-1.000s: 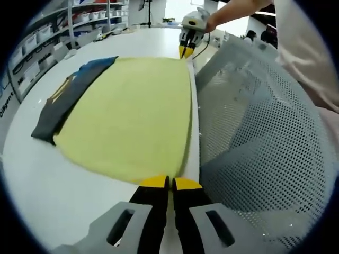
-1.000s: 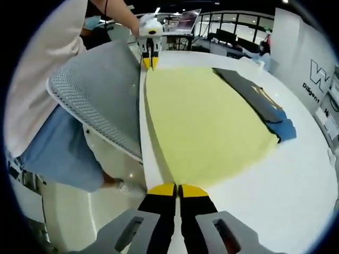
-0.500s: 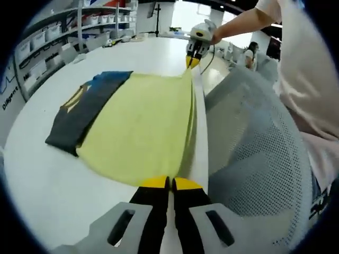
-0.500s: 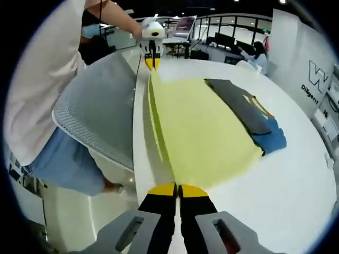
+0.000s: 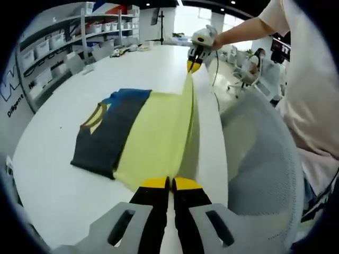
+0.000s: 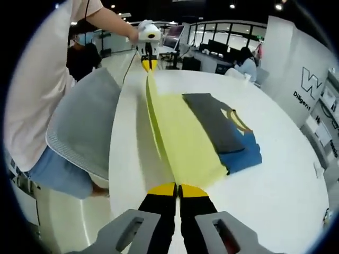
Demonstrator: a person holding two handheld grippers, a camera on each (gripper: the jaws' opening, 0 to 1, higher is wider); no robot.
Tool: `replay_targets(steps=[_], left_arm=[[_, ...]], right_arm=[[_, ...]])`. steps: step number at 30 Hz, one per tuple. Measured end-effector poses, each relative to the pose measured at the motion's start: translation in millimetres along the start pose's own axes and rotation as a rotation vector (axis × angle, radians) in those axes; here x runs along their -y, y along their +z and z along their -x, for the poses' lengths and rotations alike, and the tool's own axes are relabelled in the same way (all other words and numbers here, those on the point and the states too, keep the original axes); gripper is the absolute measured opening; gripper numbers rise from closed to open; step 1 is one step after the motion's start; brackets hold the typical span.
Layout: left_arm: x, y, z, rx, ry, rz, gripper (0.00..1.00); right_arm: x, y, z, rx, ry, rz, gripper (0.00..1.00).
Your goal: Fold the garment on the visible template until the final outline fits inside the template.
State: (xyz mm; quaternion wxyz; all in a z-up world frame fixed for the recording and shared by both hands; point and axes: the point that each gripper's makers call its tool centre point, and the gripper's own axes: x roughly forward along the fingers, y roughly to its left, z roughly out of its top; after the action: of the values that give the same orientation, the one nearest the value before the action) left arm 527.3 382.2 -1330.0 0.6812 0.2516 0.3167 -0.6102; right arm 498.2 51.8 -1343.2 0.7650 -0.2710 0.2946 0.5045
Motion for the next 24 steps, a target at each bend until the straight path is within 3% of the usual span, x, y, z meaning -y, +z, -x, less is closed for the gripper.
replay_targets(steps=[11, 24], left_arm=[[-57.4, 30.5, 10, 0.027, 0.053, -0.006, 0.01], [-114.5, 46.5, 8, 0.021, 0.083, 0.030, 0.01]], right_arm=[[58, 25.1, 6, 0.020, -0.042, -0.004, 0.00], [123, 44.3, -7, 0.007, -0.057, -0.003, 0.00]])
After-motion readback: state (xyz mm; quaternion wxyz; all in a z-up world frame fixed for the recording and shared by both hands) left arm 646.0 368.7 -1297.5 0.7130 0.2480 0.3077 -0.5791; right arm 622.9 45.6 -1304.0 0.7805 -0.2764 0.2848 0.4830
